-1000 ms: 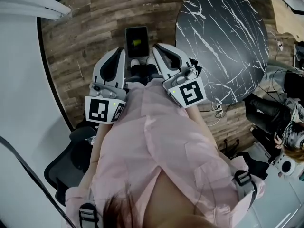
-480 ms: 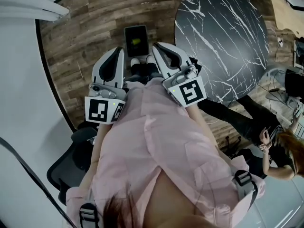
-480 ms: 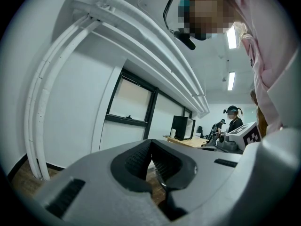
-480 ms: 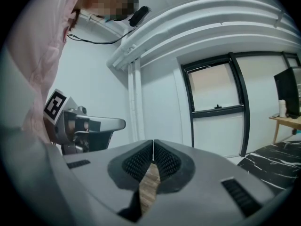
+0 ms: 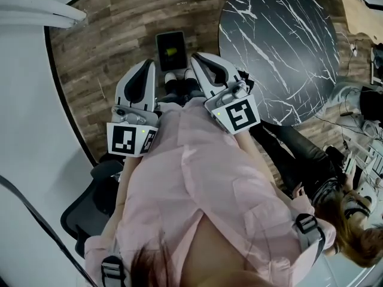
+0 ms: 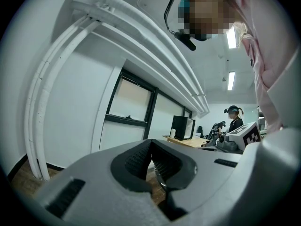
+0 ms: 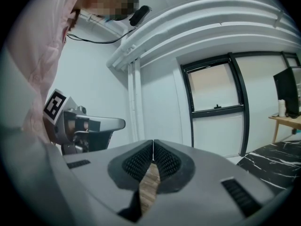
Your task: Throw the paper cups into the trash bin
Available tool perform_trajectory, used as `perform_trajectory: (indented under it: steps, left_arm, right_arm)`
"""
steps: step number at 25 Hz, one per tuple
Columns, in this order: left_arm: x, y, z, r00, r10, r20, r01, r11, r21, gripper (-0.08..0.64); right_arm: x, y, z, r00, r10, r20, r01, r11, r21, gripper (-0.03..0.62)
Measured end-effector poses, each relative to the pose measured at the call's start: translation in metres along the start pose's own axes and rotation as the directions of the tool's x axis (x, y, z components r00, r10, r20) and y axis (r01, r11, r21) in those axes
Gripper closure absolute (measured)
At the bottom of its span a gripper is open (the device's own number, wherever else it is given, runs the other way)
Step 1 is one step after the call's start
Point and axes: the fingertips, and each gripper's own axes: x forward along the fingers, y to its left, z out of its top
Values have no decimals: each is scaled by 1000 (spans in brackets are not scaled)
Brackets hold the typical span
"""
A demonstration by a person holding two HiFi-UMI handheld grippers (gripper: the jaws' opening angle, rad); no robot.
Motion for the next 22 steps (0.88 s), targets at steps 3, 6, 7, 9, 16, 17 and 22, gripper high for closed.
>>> perform_trajectory:
  steps: [3, 6, 7, 9, 16, 17, 22]
  left_arm:
    - [-2, -1, -1, 1000, 5, 1, -5, 1000, -2, 545]
    - [-4, -1, -1, 1000, 8, 2, -8, 1000, -3, 545]
    - [-4, -1, -1, 1000, 8, 1, -8, 1000, -2, 545]
    - [-4, -2, -2, 1000, 6, -2, -6, 1000, -2, 545]
    - [-6, -7, -1, 1000, -2, -4, 2, 1000, 5, 545]
    - [-6, -7, -1, 1000, -3, -4, 3, 1000, 4, 545]
    - [-6, -7, -2, 1000, -1, -3, 1, 1000, -4, 545]
  right_arm:
    - [-1, 3, -1, 1000, 7, 2, -7, 1000, 1, 561]
    - [0, 12, 1, 999, 33, 5, -33, 999, -28, 561]
    - [1, 15, 2, 999, 46, 4, -45, 998, -39, 561]
    - [3, 23, 3, 997, 71, 3, -70, 996, -57, 561]
    - [0, 48, -8, 983, 159, -90, -171, 975, -140, 561]
    - [-1, 49, -9, 982, 165, -94, -177, 974, -145, 561]
    - [4, 51, -16, 975, 183, -122, -199, 972, -128, 561]
